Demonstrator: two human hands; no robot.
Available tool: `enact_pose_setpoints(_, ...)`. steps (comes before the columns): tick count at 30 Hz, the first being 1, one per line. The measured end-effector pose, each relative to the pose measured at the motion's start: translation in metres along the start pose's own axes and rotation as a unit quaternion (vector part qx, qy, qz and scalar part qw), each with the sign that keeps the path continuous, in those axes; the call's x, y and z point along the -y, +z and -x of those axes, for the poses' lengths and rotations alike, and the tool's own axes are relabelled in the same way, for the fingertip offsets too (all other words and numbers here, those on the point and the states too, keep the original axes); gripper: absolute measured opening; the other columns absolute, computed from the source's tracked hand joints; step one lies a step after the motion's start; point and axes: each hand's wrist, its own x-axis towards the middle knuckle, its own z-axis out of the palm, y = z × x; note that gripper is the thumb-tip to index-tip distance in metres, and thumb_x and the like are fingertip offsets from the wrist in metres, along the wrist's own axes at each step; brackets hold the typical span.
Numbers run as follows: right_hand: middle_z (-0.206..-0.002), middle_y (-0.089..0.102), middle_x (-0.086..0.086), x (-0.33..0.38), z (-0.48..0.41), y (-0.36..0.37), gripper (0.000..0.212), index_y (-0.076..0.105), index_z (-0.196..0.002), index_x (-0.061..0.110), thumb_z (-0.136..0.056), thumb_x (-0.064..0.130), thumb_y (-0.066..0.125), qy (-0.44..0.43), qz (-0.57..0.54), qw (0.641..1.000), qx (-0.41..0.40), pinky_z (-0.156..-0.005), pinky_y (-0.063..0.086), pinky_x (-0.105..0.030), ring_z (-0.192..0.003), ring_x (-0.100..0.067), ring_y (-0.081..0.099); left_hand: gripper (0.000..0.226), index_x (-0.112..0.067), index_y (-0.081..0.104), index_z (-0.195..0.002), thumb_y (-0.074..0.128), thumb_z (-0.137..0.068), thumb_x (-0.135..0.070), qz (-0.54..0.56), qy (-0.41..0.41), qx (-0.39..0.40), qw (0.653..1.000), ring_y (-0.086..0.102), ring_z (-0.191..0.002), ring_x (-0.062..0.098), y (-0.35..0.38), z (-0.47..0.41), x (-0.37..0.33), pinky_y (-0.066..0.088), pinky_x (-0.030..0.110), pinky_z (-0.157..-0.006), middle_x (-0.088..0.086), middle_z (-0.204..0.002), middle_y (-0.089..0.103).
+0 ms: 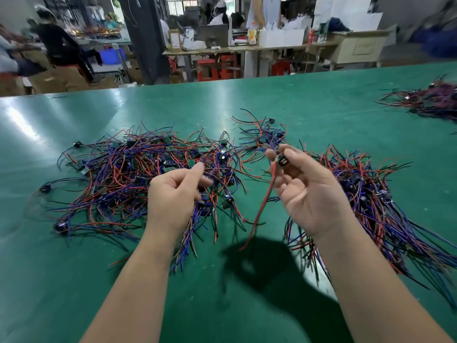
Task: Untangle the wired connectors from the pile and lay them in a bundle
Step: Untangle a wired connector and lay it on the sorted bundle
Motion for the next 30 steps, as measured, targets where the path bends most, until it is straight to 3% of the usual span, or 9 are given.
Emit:
enact_pose_setpoints(2,-0.081,0.072,-0.011,-0.005,0.001,0.001,0.023,0.061,-0.084,0.010,-0.062,0.009,0.067,0.019,0.031,0.999,0.028,-0.047,0.046,-0.014,-0.058,-0.013,0.064,0.031,-0.016,0.078,-0.074,0.064,-0.081,-0.043,0.118,-0.054,0.112,0.985,0.054,-0.047,0.006,0.005,0.008,-0.009,0.041,0.014,-0.043,-0.001,-0.061,0.068)
enact_pose_setpoints(6,-0.071,0.067,-0.005,-0.016,0.003,0.000,0.019,0.063,-0.071,0.014,-0.056,0.012,0.074,0.025,0.159,0.986,0.049,-0.047,0.047,-0.015,-0.059,-0.012,0.065,0.032,-0.019,0.079,-0.082,0.067,-0.069,-0.045,0.133,-0.079,0.246,0.957,0.069,-0.064,0.013,0.016,0.019,-0.011,0.053,0.020,-0.054,0.005,-0.085,0.076)
enact_pose_setpoints(9,-0.065,0.069,0.000,-0.019,0.003,-0.003,0.017,0.068,-0.067,0.016,-0.054,0.024,0.077,-0.025,0.308,0.950,0.045,-0.049,0.044,-0.015,-0.057,-0.007,0.061,0.023,-0.015,0.078,-0.081,0.072,-0.065,-0.031,0.149,-0.098,0.225,0.958,0.069,-0.060,0.015,0.021,0.023,-0.009,0.055,0.022,-0.057,0.007,-0.077,0.075)
enact_pose_setpoints(12,-0.065,0.069,0.001,-0.020,0.001,-0.006,0.007,0.072,-0.066,0.017,-0.068,0.020,0.077,-0.049,0.357,0.932,0.037,-0.052,0.042,-0.015,-0.058,-0.005,0.057,0.015,-0.012,0.077,-0.073,0.073,-0.064,-0.023,0.166,-0.121,0.202,0.958,0.067,-0.055,0.016,0.026,0.025,-0.008,0.054,0.021,-0.053,0.009,-0.070,0.072)
enact_pose_setpoints(16,-0.072,0.066,0.003,-0.019,-0.001,-0.008,0.019,0.072,-0.078,0.015,-0.081,0.033,0.070,-0.004,0.392,0.920,0.001,-0.055,0.040,-0.023,-0.062,-0.009,0.054,0.016,-0.012,0.077,-0.070,0.075,-0.059,-0.024,0.163,-0.119,0.223,0.954,0.064,-0.052,0.014,0.028,0.028,-0.010,0.053,0.021,-0.052,0.008,-0.067,0.072)
enact_pose_setpoints(19,-0.061,0.059,-0.001,-0.018,0.002,-0.009,0.022,0.074,-0.075,0.010,-0.080,0.031,0.070,0.056,0.438,0.895,0.072,-0.052,0.033,-0.022,-0.056,-0.010,0.046,0.012,-0.014,0.077,-0.070,0.075,-0.062,-0.022,0.137,-0.100,0.284,0.944,0.062,-0.054,0.009,0.026,0.032,-0.011,0.053,0.020,-0.054,0.004,-0.068,0.072)
enact_pose_setpoints(22,-0.057,0.058,-0.002,-0.013,0.002,-0.011,0.008,0.071,-0.073,0.008,-0.076,0.014,0.073,0.062,0.413,0.905,0.078,-0.048,0.033,-0.020,-0.050,-0.009,0.044,0.015,-0.007,0.075,-0.070,0.076,-0.064,-0.021,0.094,-0.094,0.304,0.943,0.062,-0.054,0.013,0.026,0.033,-0.010,0.054,0.024,-0.055,0.008,-0.068,0.070)
enact_pose_setpoints(26,-0.058,0.057,-0.001,-0.002,0.000,-0.013,0.018,0.063,-0.076,0.003,-0.064,0.014,0.073,0.091,0.310,0.945,0.046,-0.043,0.039,-0.013,-0.047,-0.007,0.049,0.018,-0.011,0.073,-0.067,0.077,-0.058,-0.026,0.109,-0.132,0.284,0.943,0.064,-0.051,0.016,0.024,0.028,-0.011,0.057,0.028,-0.055,0.009,-0.066,0.070)
enact_pose_setpoints(30,-0.059,0.061,-0.002,-0.001,0.001,-0.013,0.010,0.063,-0.068,0.009,-0.075,0.003,0.067,0.090,0.296,0.947,0.088,-0.047,0.042,-0.013,-0.050,-0.007,0.056,0.021,-0.017,0.075,-0.067,0.077,-0.054,-0.033,0.130,-0.151,0.292,0.936,0.064,-0.051,0.015,0.021,0.027,-0.012,0.052,0.023,-0.051,0.009,-0.065,0.070)
